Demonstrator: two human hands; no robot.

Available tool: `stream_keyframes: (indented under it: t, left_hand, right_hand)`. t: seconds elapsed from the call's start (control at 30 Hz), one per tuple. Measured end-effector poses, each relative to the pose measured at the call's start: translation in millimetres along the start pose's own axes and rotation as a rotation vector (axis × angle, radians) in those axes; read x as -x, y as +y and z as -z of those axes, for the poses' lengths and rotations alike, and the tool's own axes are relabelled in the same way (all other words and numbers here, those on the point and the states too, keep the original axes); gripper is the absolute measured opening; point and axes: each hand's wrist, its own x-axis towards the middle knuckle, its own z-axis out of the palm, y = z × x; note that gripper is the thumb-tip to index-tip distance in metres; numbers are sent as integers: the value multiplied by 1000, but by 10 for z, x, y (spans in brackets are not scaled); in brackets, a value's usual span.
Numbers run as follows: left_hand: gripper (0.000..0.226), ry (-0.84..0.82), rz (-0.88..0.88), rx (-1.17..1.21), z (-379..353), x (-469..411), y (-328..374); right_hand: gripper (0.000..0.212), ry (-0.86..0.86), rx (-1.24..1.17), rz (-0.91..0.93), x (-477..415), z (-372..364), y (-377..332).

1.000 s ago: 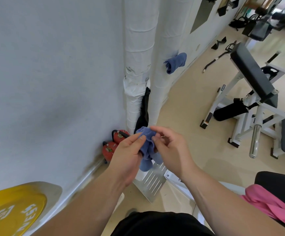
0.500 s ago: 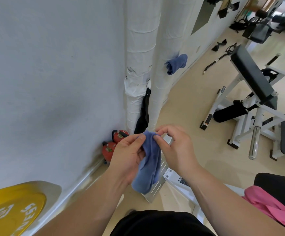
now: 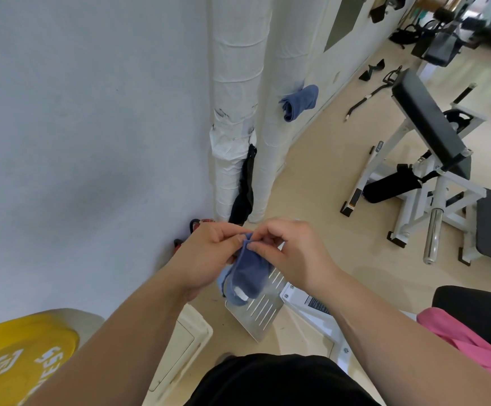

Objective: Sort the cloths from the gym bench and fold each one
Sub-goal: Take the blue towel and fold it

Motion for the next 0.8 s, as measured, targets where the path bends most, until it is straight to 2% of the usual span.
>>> stream_keyframes:
  t: [0.23, 0.43, 0.53, 0.63, 0.67, 0.77, 0.8]
  left_hand:
    - [32, -19, -8, -57, 15, 32, 17]
    - [19, -37, -34, -95, 23, 46, 10]
    - [20, 68, -21, -128, 26, 24, -23]
    - [25, 216, -43, -176, 58, -1, -34]
    - [26, 251, -68, -164, 80, -12, -29]
    - [28, 366, -154, -130, 190, -71, 19]
    - [28, 416, -181, -153, 246, -104, 35]
  right_hand:
    - [11, -5, -39, -60, 24, -24, -24]
    - [19, -27, -138, -96, 12, -25, -54]
    - [17, -57, -192, -126, 8, -15, 0]
    - [25, -203, -192, -193, 19, -5, 100]
    - [26, -253, -139, -181, 31, -17, 146]
    - [14, -311, 105, -60, 88, -88, 305]
    - [19, -329, 192, -59, 100, -90, 370]
